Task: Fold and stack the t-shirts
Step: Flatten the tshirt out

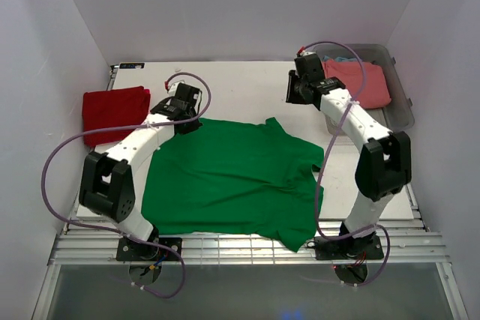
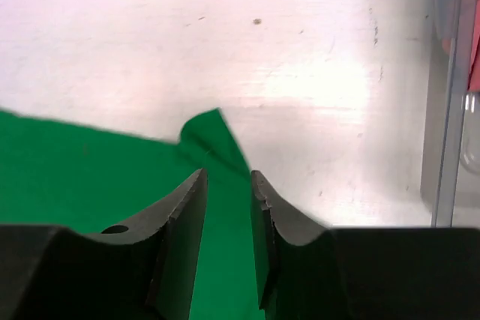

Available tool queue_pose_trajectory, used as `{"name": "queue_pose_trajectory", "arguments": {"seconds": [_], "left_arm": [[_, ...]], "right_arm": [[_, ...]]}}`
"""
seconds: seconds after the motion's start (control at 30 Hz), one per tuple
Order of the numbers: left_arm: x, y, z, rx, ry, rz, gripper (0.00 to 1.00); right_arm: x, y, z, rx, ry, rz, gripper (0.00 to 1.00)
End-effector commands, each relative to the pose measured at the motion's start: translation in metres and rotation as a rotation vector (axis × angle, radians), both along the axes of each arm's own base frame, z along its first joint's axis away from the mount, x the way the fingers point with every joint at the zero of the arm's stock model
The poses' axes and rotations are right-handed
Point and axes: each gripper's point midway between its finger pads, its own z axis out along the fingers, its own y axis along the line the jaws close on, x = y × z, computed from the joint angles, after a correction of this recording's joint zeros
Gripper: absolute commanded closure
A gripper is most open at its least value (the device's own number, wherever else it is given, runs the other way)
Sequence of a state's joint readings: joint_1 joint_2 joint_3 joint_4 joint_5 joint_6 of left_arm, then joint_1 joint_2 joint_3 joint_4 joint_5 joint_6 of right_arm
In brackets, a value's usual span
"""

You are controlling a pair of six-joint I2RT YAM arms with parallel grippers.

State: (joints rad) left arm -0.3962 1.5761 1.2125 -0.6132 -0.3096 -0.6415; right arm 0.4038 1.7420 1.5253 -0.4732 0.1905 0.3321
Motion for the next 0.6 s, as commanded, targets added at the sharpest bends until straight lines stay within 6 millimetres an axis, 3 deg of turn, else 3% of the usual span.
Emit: {"name": "queue_pose_trajectory", "arguments": {"seconds": [0.0, 0.07, 0.13, 0.2, 0.43, 0.57], "left_arm": [[0.016, 0.010, -0.024, 0.107, 0.042, -0.025, 1.00], [0.023, 0.012, -0.042, 0.136, 0.076, -0.029, 1.00], [0.029, 0.015, -0.049, 0.159, 0.086, -0.037, 1.00], [0.036, 0.017, -0.048, 0.161, 0.071, -0.032, 1.00], [0.050, 0.031, -0.054, 0.160, 0.076, -0.024, 1.00], [0.056, 0.045, -0.066, 0.165, 0.098, -0.006, 1.00]], "right_arm": [[0.018, -0.006, -0.045, -0.073, 0.109, 0.061, 0.66], [0.032, -0.008, -0.048, -0.060, 0.105, 0.074, 0.67], [0.042, -0.010, -0.065, -0.061, 0.124, 0.083, 0.69], [0.046, -0.009, -0.069, -0.051, 0.118, 0.095, 0.69], [0.045, -0.001, -0.095, -0.021, 0.141, 0.143, 0.68], [0.036, 0.015, -0.117, 0.046, 0.205, 0.195, 0.69]]}}
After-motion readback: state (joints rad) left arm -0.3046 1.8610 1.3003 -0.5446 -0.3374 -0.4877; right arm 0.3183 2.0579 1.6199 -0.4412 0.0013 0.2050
